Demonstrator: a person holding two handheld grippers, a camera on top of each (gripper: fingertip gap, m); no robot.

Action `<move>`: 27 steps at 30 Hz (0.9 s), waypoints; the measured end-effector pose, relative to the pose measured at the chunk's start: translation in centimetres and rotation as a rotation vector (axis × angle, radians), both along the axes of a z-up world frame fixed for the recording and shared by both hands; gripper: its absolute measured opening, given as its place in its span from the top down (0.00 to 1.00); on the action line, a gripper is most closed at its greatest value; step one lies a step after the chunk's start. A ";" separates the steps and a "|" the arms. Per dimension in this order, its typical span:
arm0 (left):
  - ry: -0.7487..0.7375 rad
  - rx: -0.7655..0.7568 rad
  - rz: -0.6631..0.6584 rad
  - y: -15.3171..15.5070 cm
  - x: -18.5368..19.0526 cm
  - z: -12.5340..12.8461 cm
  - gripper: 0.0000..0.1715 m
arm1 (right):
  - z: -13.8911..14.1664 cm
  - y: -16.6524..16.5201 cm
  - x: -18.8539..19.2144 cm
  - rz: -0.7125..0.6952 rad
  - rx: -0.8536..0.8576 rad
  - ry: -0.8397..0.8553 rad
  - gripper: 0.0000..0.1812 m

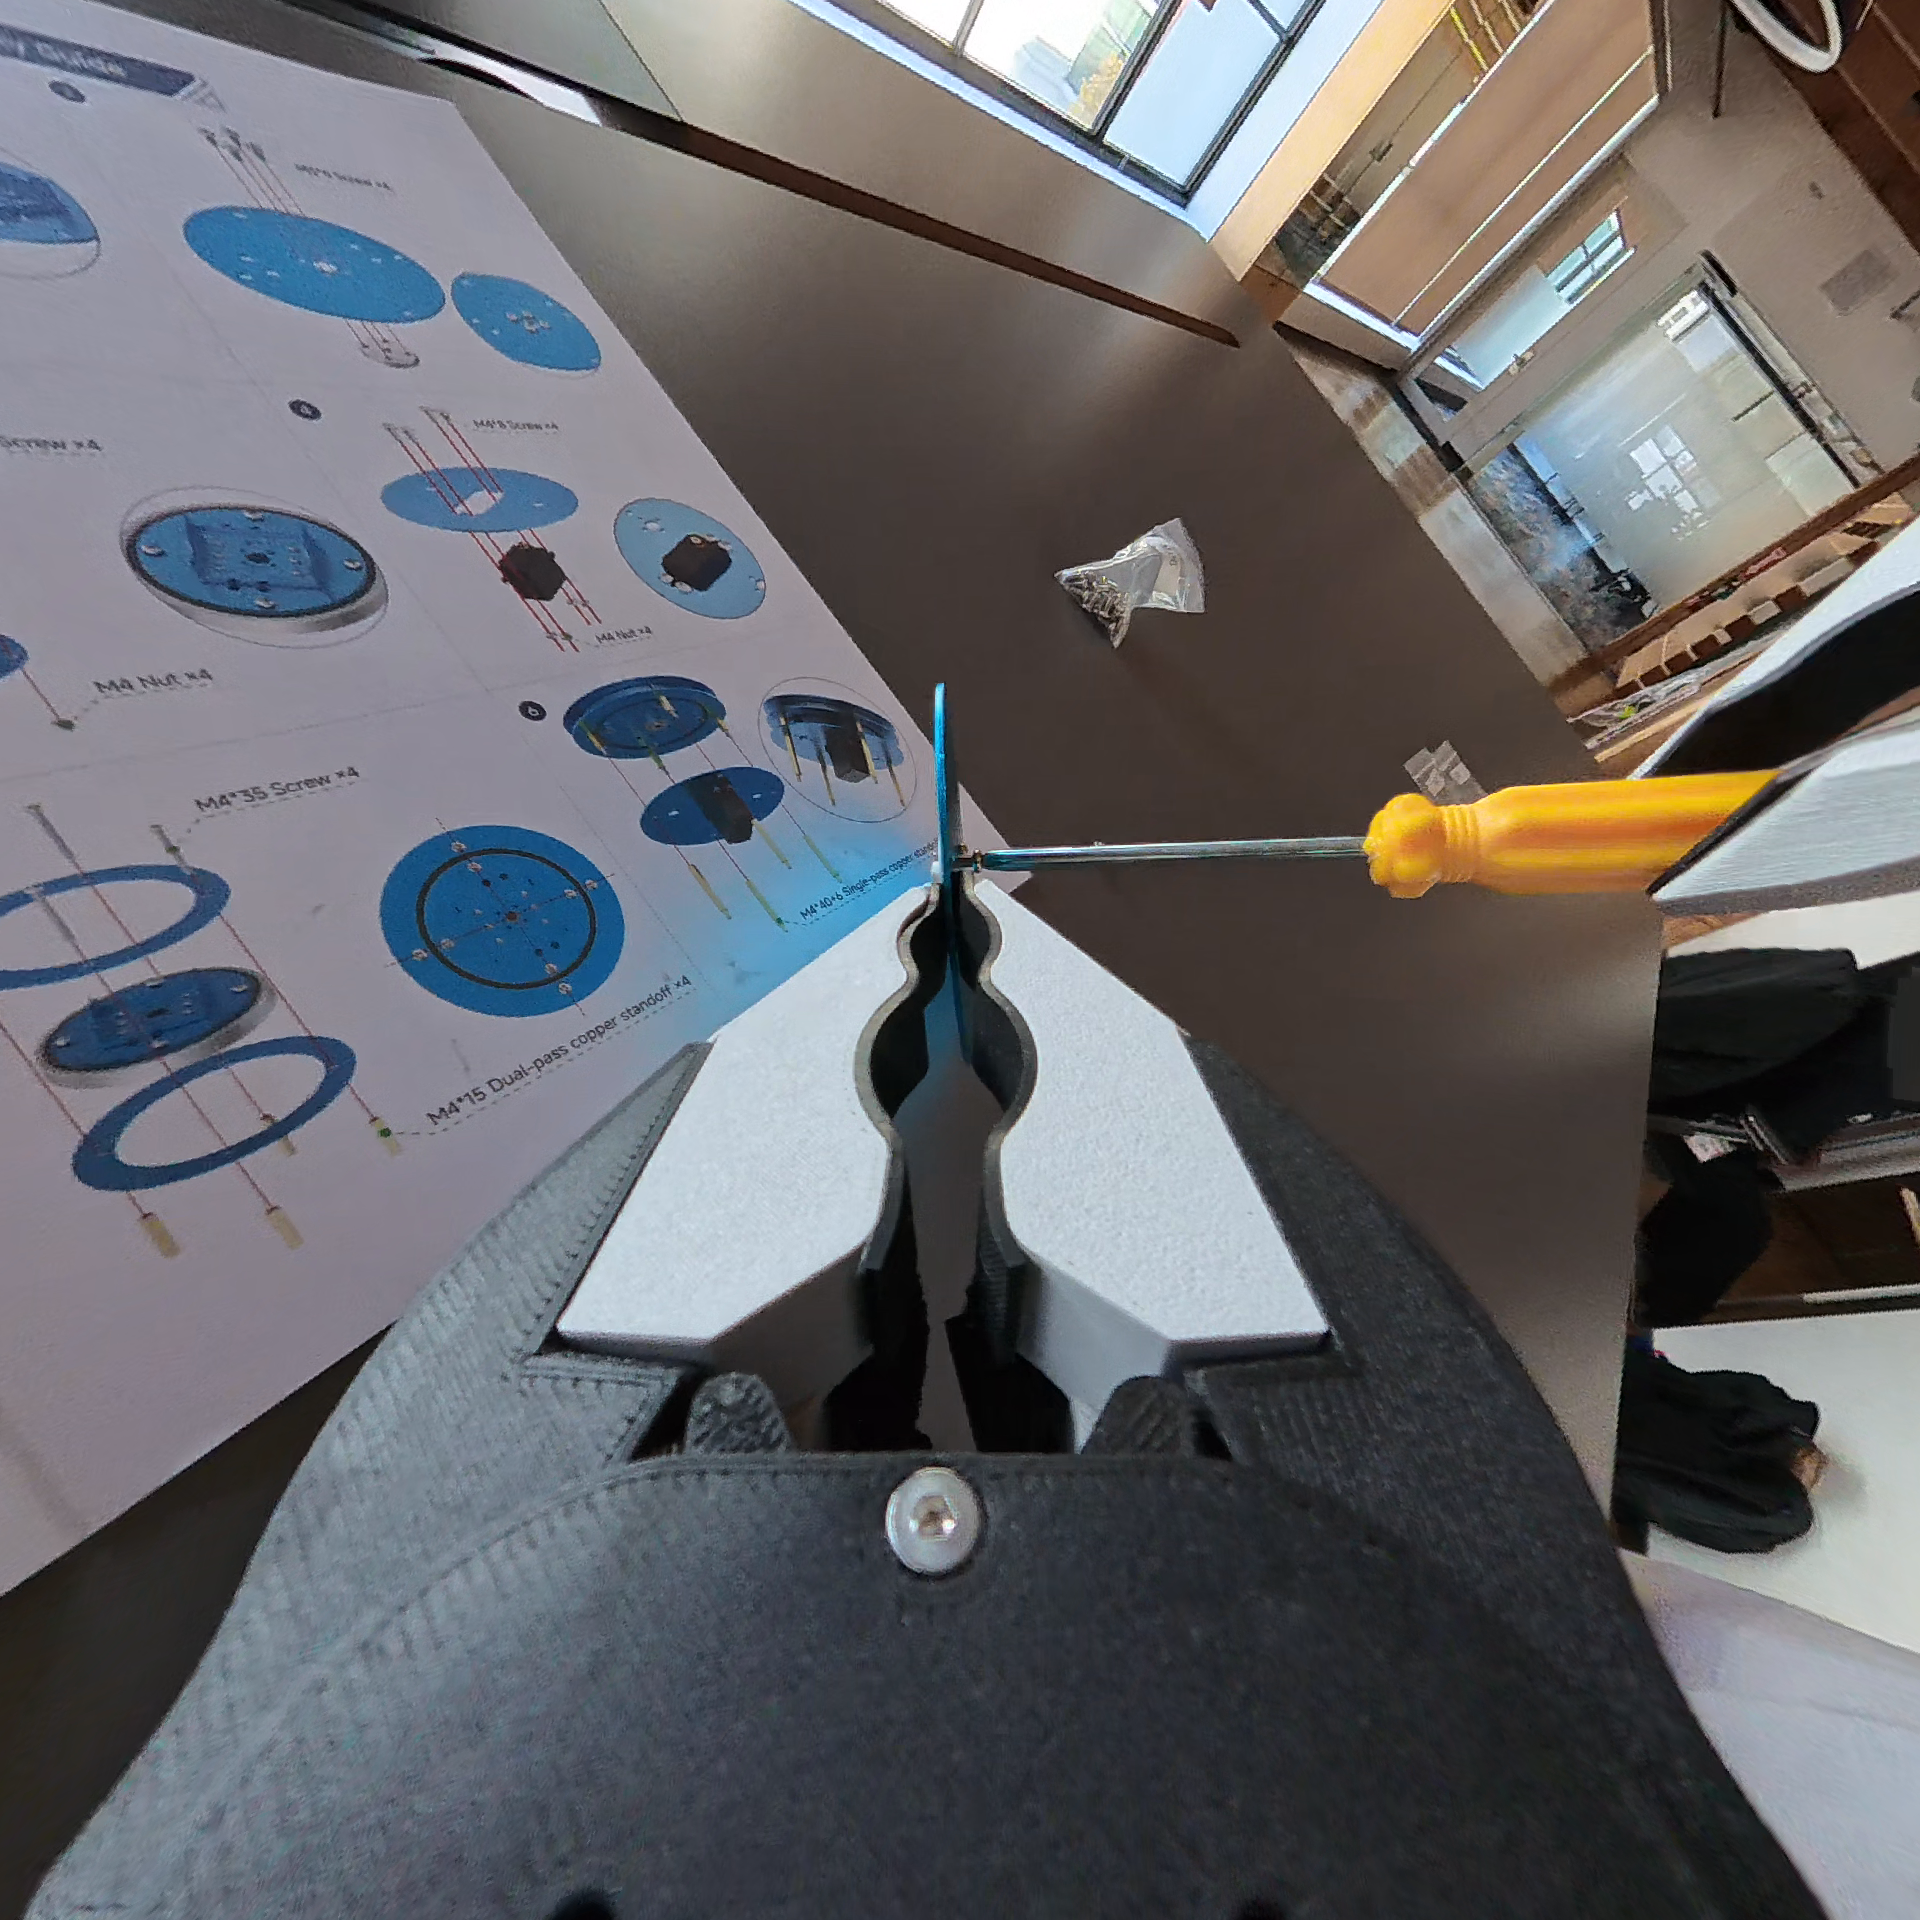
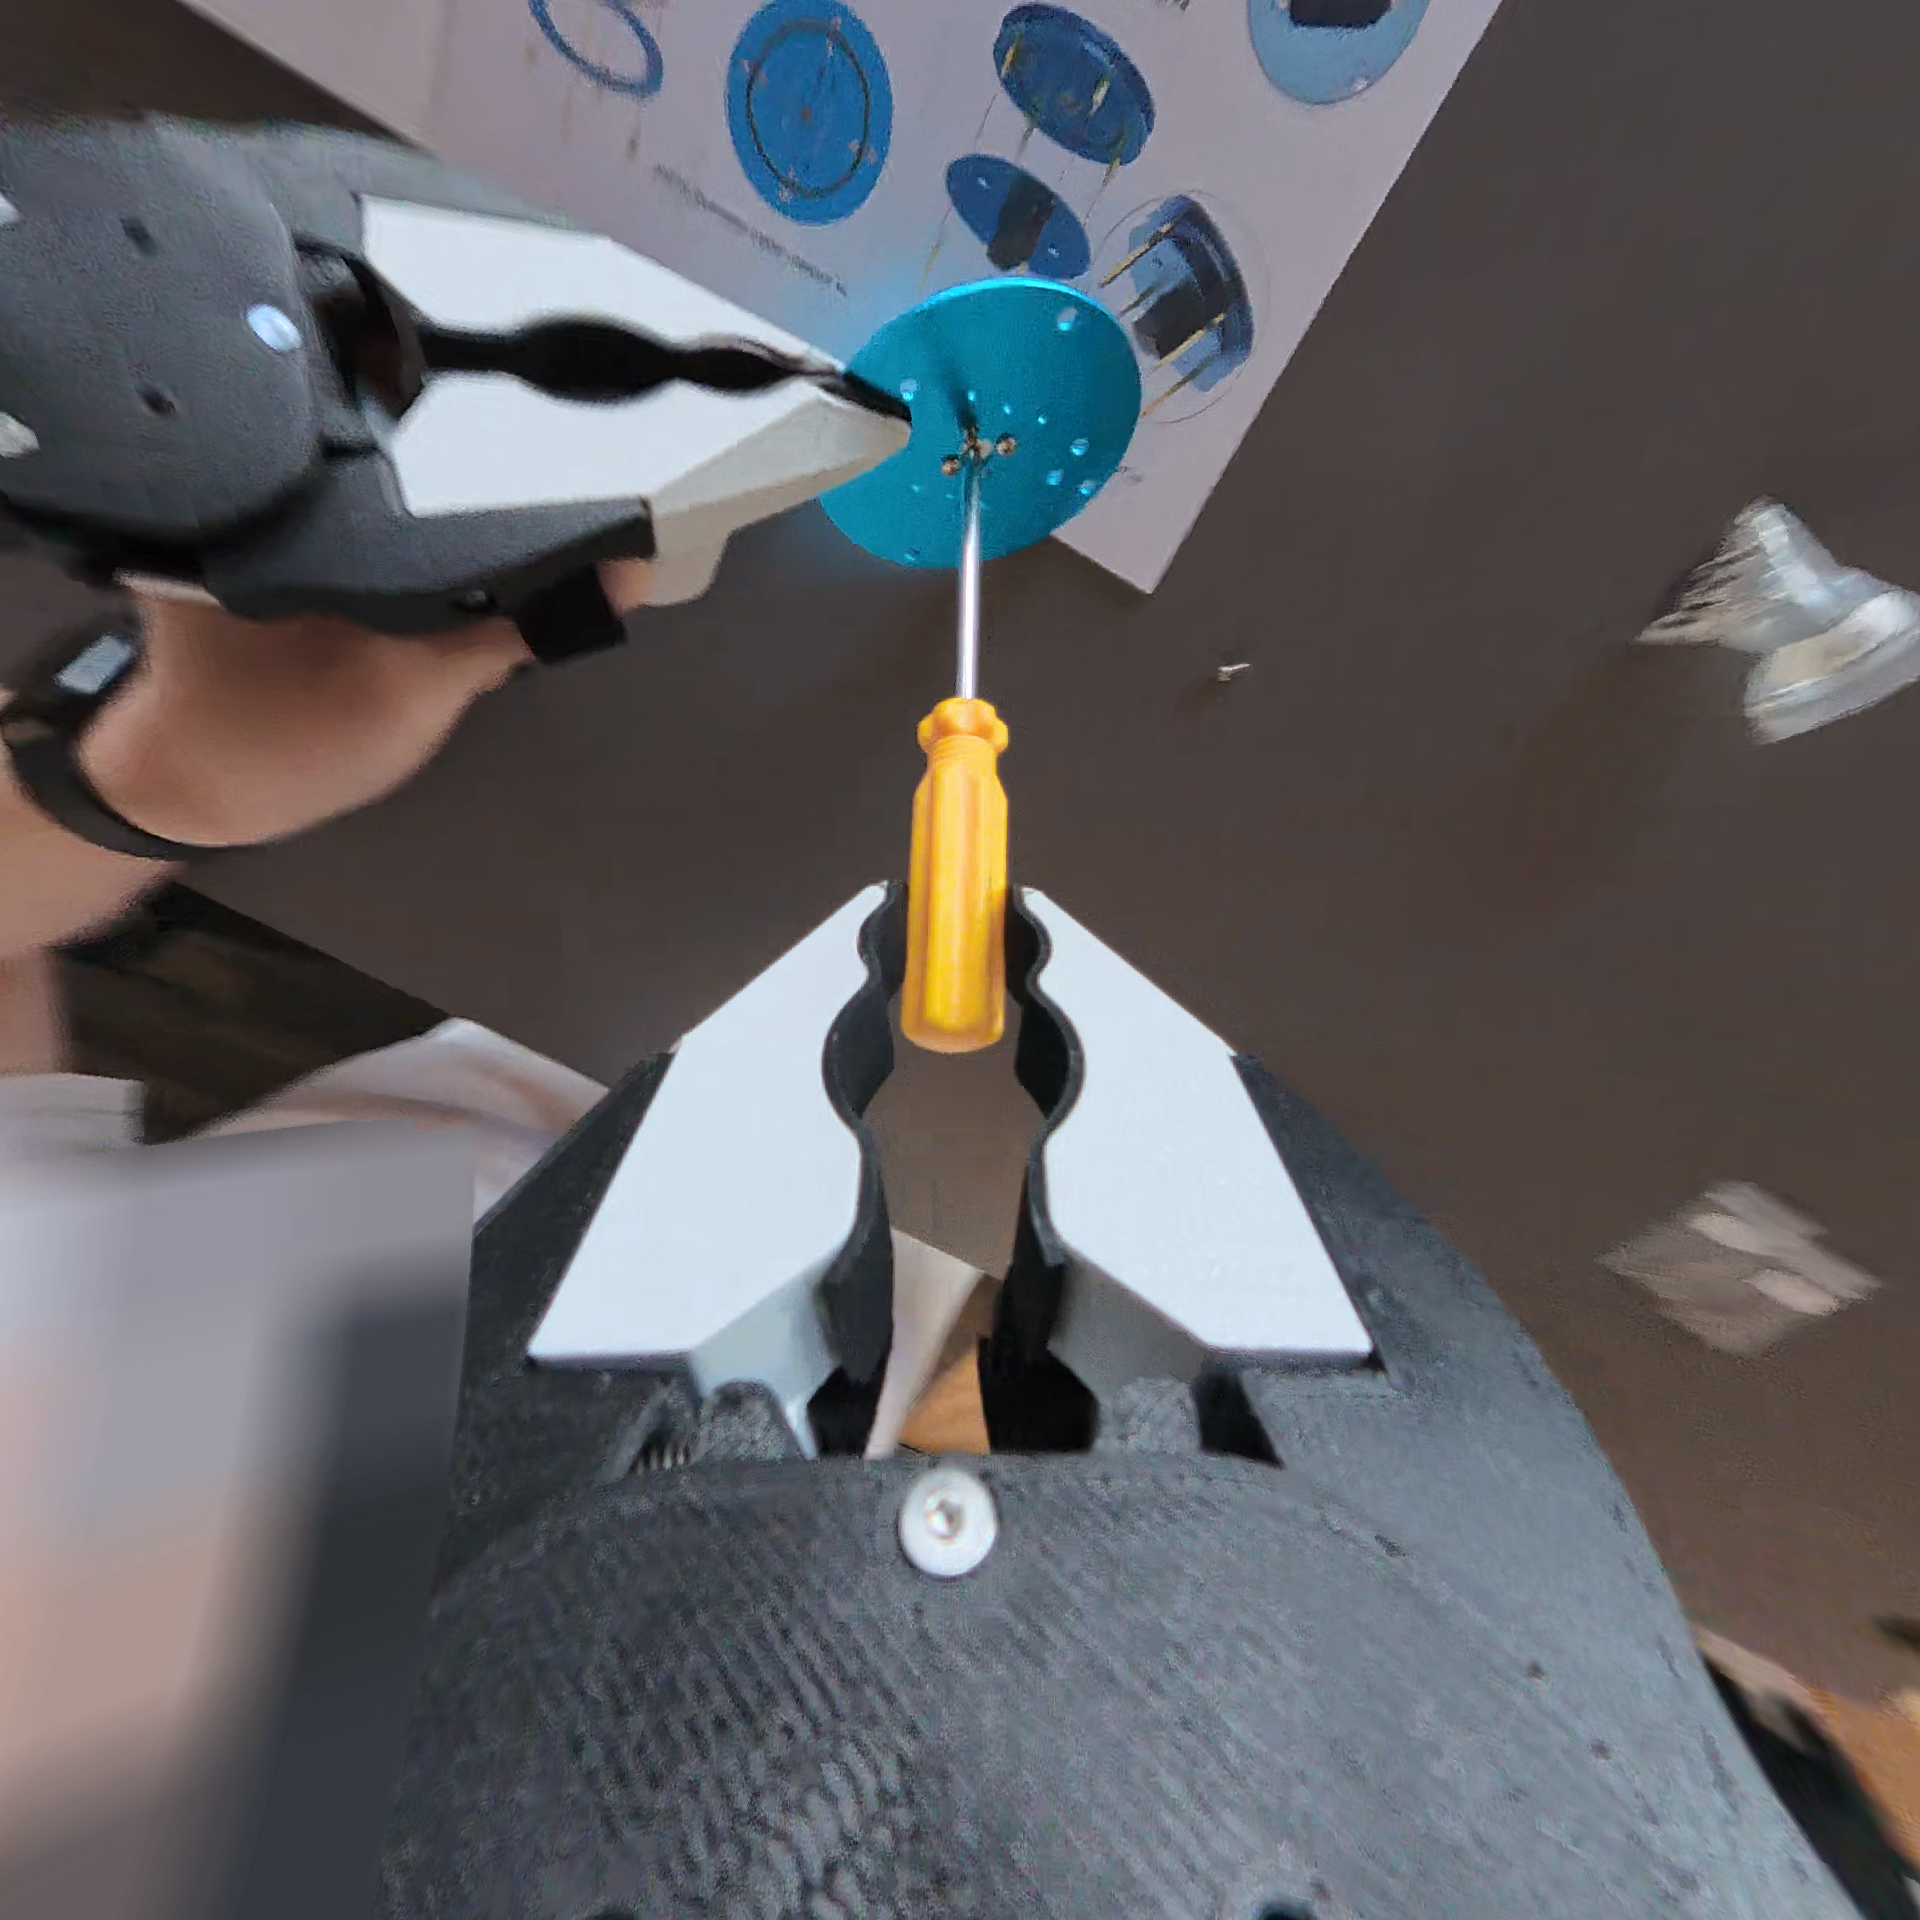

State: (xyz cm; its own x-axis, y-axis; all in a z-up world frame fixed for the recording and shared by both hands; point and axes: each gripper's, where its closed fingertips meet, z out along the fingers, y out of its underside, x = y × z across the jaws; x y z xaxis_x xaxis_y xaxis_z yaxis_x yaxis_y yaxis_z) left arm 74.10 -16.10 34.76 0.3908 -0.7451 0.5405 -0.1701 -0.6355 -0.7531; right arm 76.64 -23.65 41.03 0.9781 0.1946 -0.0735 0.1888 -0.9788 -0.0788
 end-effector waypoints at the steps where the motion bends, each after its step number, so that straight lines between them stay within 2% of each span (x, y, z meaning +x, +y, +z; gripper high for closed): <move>1: -0.004 0.014 -0.003 -0.1 0.0 0.2 1.00 | 0.1 -0.2 -0.1 -0.058 0.008 0.072 0.90; 6: -0.034 0.111 -0.005 -0.3 -0.2 1.8 1.00 | -0.1 -2.1 -0.3 -0.341 0.041 0.460 0.90; 12: -0.082 0.207 -0.017 -0.4 -0.2 3.4 1.00 | 0.1 -2.9 -0.3 -0.741 0.068 1.148 0.90; 14: -0.113 0.234 -0.031 -0.5 -0.3 4.0 1.00 | -0.3 -3.2 0.3 -0.831 0.077 1.338 0.90; 17: -0.139 0.314 -0.044 -0.8 -0.2 4.9 1.00 | -0.4 -3.7 0.8 -0.875 0.078 1.574 0.90; 21: -0.158 0.554 -0.049 -1.3 -0.3 6.9 1.00 | 0.2 -4.2 0.7 -0.901 0.065 1.819 0.91; 24: -0.172 0.685 -0.041 -1.7 -0.6 8.2 1.00 | 0.5 -4.6 0.5 -0.888 0.064 1.917 0.90; 27: -0.163 0.710 -0.006 -1.3 -1.0 8.8 1.00 | 0.5 -5.0 -0.3 -0.857 0.049 1.917 0.90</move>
State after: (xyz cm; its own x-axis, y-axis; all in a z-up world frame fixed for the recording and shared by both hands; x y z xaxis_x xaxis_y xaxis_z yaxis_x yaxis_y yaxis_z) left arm 73.11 -17.39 43.51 0.3413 -0.9397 -0.0232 -0.0220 0.0167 -0.9996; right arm 76.37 -28.61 41.50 -0.4752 -0.1247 -0.8710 -0.5322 -0.7475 0.3974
